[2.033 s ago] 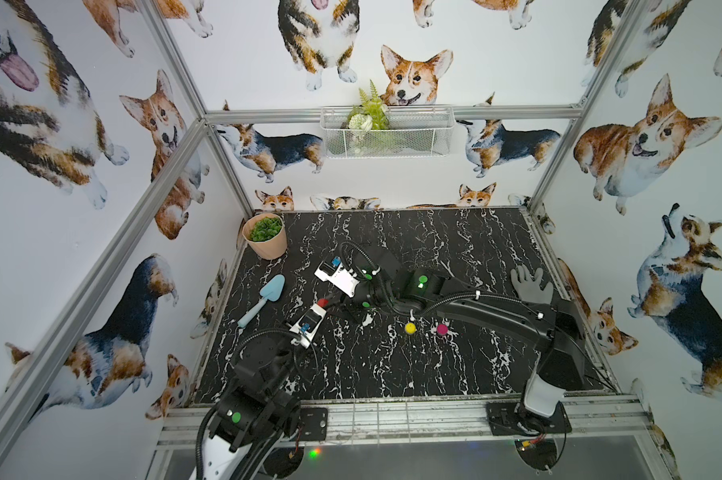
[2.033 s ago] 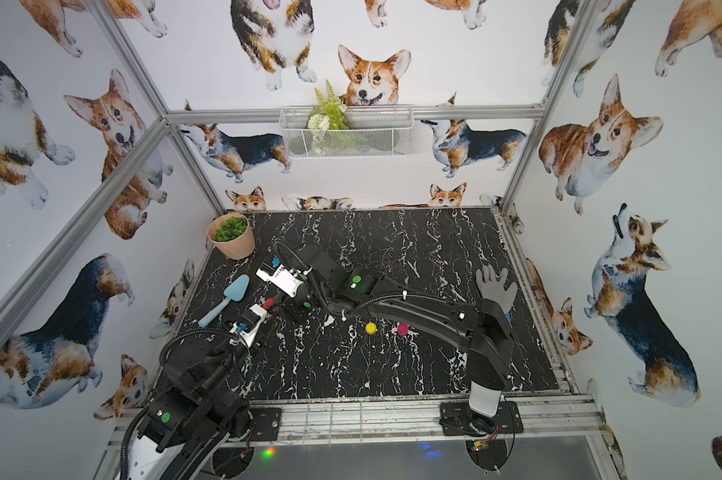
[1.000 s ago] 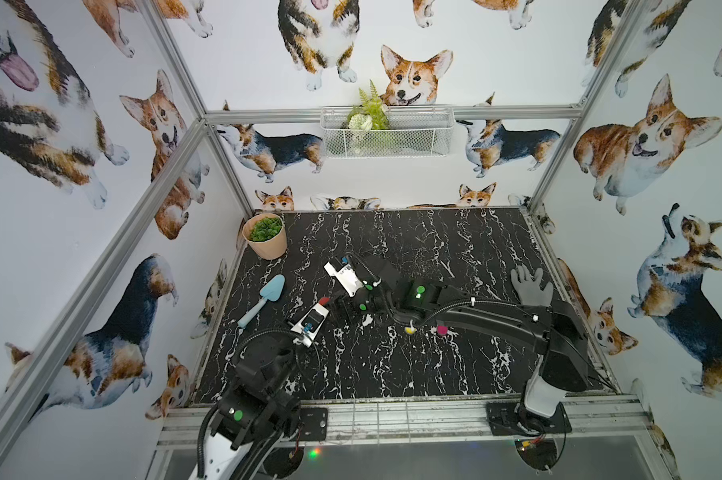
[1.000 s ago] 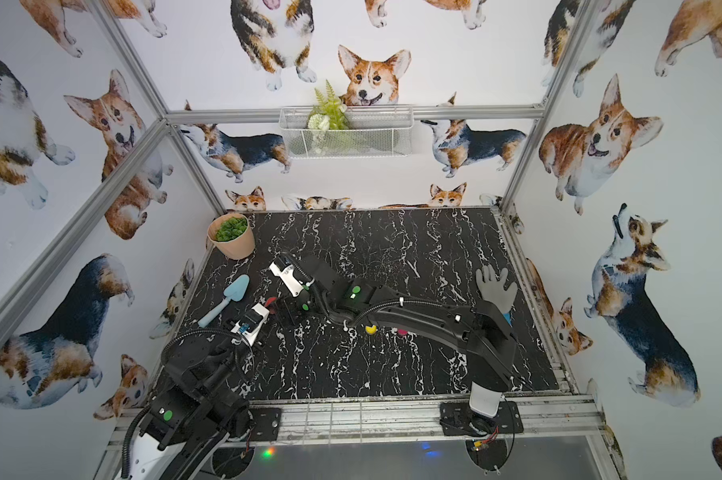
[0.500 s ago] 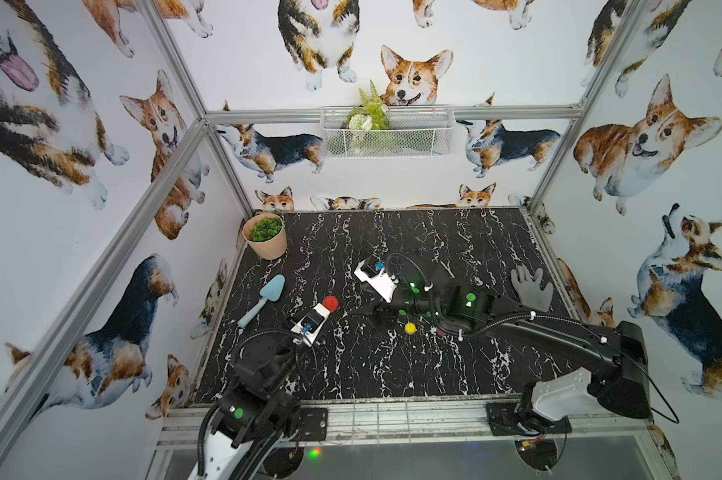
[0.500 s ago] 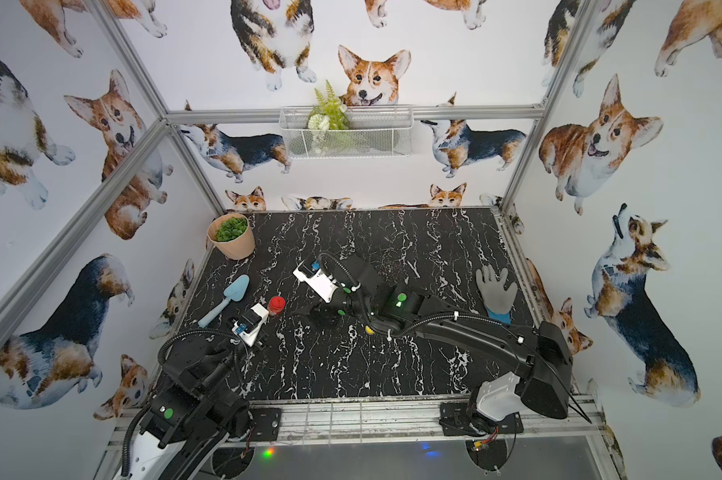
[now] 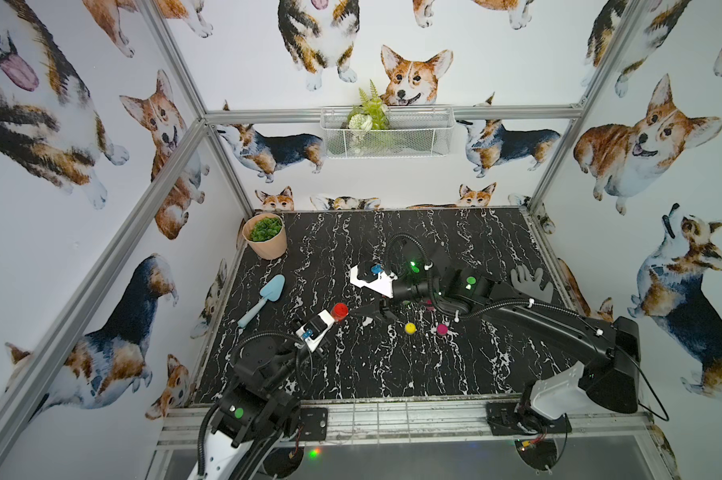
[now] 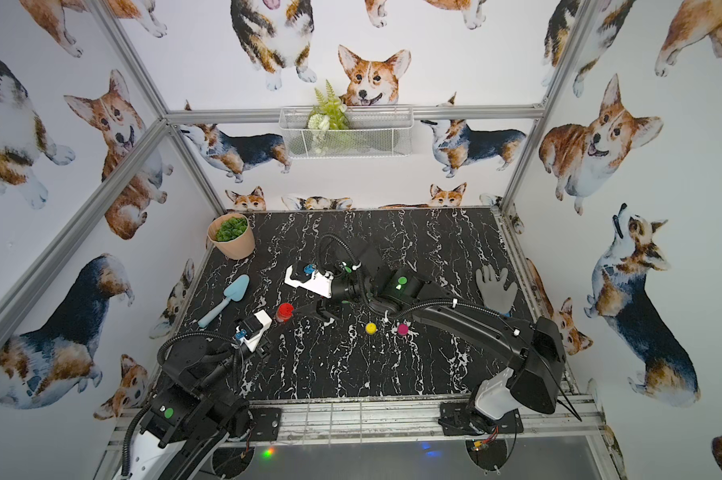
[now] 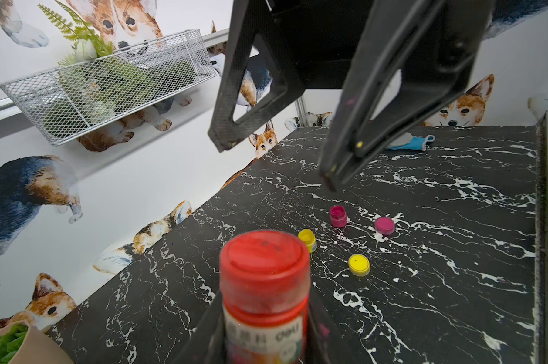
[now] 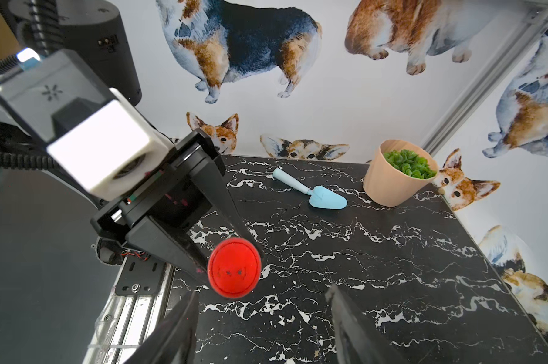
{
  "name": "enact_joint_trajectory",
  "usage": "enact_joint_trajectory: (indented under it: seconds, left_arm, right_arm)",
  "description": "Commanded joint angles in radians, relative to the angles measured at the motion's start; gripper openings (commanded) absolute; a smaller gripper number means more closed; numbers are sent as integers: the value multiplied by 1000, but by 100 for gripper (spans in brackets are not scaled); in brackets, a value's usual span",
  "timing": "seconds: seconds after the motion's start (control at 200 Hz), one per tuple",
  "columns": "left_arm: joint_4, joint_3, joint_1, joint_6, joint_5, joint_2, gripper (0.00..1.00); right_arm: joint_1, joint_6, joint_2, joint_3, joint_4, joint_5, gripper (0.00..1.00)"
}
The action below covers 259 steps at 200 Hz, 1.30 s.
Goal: Close the paint jar lid
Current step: Screw the lid onto the paint jar.
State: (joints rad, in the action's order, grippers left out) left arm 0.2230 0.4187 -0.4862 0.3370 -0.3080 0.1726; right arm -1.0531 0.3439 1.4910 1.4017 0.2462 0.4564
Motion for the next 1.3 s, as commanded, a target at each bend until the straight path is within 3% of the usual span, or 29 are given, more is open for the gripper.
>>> enact_joint_trajectory:
  seconds: [0.0,0.556,0.931,1.292]
  left_arm:
    - [-33,3,0,7,-19,-1,35]
    - [-31,3,0,10,-14,-8,35]
    - [-31,3,0,10,-8,-8,35]
    - [-34,2,0,10,-3,-10,35]
  right_arm:
    - [2,63,18,34,42,47,67]
    - [1,79,39,67,82,95,68]
    - [-30,50,106,103,73,85,54]
    - [-35,36,126,111,73,65,48]
